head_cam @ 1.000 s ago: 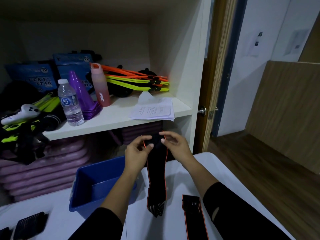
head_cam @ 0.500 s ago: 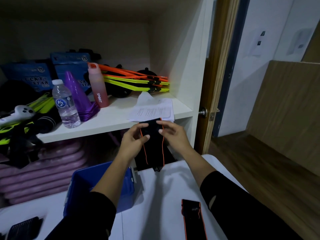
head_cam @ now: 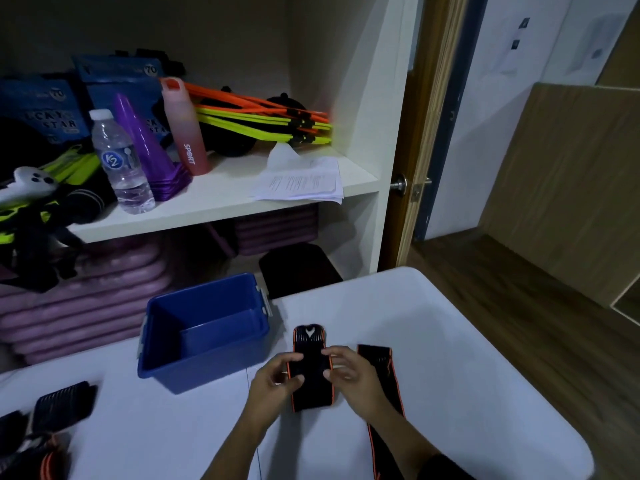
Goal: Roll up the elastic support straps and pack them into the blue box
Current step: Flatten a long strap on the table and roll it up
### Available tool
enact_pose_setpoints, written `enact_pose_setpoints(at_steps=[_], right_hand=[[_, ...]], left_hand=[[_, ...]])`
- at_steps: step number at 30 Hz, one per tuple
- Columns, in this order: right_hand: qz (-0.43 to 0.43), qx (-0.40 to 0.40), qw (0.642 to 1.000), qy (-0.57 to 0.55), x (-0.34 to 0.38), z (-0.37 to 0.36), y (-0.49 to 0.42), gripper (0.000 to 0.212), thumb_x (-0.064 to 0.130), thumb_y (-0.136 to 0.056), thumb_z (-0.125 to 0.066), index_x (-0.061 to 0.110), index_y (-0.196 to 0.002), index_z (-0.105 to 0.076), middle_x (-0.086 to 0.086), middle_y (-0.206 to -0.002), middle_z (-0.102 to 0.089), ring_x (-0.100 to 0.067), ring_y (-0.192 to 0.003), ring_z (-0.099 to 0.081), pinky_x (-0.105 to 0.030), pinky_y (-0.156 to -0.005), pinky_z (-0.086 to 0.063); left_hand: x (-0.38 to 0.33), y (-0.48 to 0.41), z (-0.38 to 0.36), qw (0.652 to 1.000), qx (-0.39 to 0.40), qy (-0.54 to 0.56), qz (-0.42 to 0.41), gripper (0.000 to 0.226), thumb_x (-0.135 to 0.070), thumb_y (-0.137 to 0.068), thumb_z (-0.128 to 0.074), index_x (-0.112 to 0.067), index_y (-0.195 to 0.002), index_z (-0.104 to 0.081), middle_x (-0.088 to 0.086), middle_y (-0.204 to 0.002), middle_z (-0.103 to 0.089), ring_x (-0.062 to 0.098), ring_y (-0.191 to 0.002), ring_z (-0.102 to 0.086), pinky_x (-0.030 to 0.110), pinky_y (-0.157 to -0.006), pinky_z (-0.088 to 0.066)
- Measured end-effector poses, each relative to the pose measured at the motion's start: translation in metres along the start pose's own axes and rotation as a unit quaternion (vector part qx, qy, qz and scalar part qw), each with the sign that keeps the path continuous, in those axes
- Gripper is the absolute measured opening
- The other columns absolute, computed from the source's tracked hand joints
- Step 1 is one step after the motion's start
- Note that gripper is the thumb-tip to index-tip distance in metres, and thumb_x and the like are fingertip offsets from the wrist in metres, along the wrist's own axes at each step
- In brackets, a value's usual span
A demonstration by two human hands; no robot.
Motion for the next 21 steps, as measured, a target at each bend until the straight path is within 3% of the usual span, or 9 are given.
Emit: enact_pose_setpoints(at_steps=[4, 7, 9, 13, 16, 19, 21], right_hand=[[-0.026, -0.007, 1.000, 0.015, -0.026, -0.014, 0.035, 0.041, -0.006, -0.084, -0.062, 0.020, -0.116, -0.060, 0.003, -0.069, -0.067, -0.003, -0.069, -0.061, -0.015, -0.071, -0.048], [-0.047, -0.029, 0.997, 0.053, -0.043, -0.020, 0.050, 0.037, 0.001, -0.083, -0.064, 0.033, -0.102, -0.067, -0.002, -0.066, -0.060, -0.007, -0.069, -0.058, -0.017, -0.071, -0.048], [-0.071, -0.031, 0.994, 0.079, -0.056, -0.024, 0.061, 0.032, 0.005, -0.082, -0.065, 0.034, -0.092, -0.070, 0.010, -0.061, -0.057, -0.005, -0.066, -0.056, -0.020, -0.069, -0.046], [-0.113, -0.009, 0.985, 0.134, -0.079, -0.035, 0.090, 0.007, 0.033, -0.072, -0.069, 0.038, -0.078, -0.067, 0.011, -0.064, -0.063, -0.006, -0.065, -0.059, -0.032, -0.071, -0.051], [-0.126, 0.012, 0.977, 0.169, -0.098, -0.044, 0.113, 0.016, 0.056, -0.070, -0.061, 0.040, -0.069, -0.063, 0.010, -0.067, -0.066, -0.005, -0.067, -0.062, -0.036, -0.071, -0.053], [-0.103, 0.039, 0.968, 0.225, -0.106, -0.050, 0.128, 0.006, 0.049, -0.073, -0.059, 0.046, -0.076, -0.064, 0.023, -0.070, -0.065, 0.003, -0.069, -0.062, -0.019, -0.066, -0.049], [-0.094, 0.045, 0.962, 0.250, -0.106, -0.052, 0.133, 0.019, 0.039, -0.072, -0.061, 0.041, -0.091, -0.066, 0.026, -0.083, -0.061, 0.006, -0.073, -0.057, -0.009, -0.069, -0.042]], left_hand=[[0.037, 0.026, -0.002, 0.999, 0.014, -0.028, 0.019, 0.040, 0.006, -0.078, -0.061, -0.025, -0.103, -0.066, -0.008, -0.108, -0.068, 0.015, -0.104, -0.061, 0.033, -0.091, -0.051], [0.055, 0.043, -0.001, 0.998, 0.015, -0.055, 0.018, 0.041, -0.007, -0.075, -0.063, -0.032, -0.108, -0.064, -0.010, -0.112, -0.066, 0.015, -0.102, -0.062, 0.035, -0.090, -0.052], [0.064, 0.053, 0.000, 0.996, 0.008, -0.089, 0.020, 0.035, -0.008, -0.080, -0.063, -0.032, -0.106, -0.064, -0.010, -0.107, -0.067, 0.010, -0.093, -0.062, 0.027, -0.086, -0.052], [0.083, 0.075, 0.000, 0.993, 0.008, -0.117, 0.033, 0.026, -0.006, -0.084, -0.063, -0.031, -0.089, -0.069, -0.016, -0.085, -0.069, -0.002, -0.078, -0.061, 0.007, -0.072, -0.045], [0.105, 0.091, -0.003, 0.988, 0.035, -0.137, 0.065, 0.027, -0.007, -0.082, -0.066, -0.033, -0.079, -0.070, -0.010, -0.072, -0.069, 0.003, -0.073, -0.063, 0.010, -0.070, -0.048], [0.116, 0.102, -0.005, 0.985, 0.042, -0.138, 0.095, 0.022, -0.007, -0.080, -0.066, -0.028, -0.079, -0.071, -0.010, -0.077, -0.071, -0.002, -0.076, -0.064, 0.003, -0.070, -0.044], [0.120, 0.103, -0.002, 0.982, 0.027, -0.161, 0.091, 0.018, -0.010, -0.080, -0.066, -0.028, -0.082, -0.070, -0.011, -0.083, -0.071, -0.003, -0.079, -0.063, -0.001, -0.069, -0.040]])
Point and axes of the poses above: each hand's wrist, its own y-axis away from the middle knuckle, its own z-axis out of the back of the hand, x = y × z, the point moved 9 cm from there along -y, towards the middle knuckle
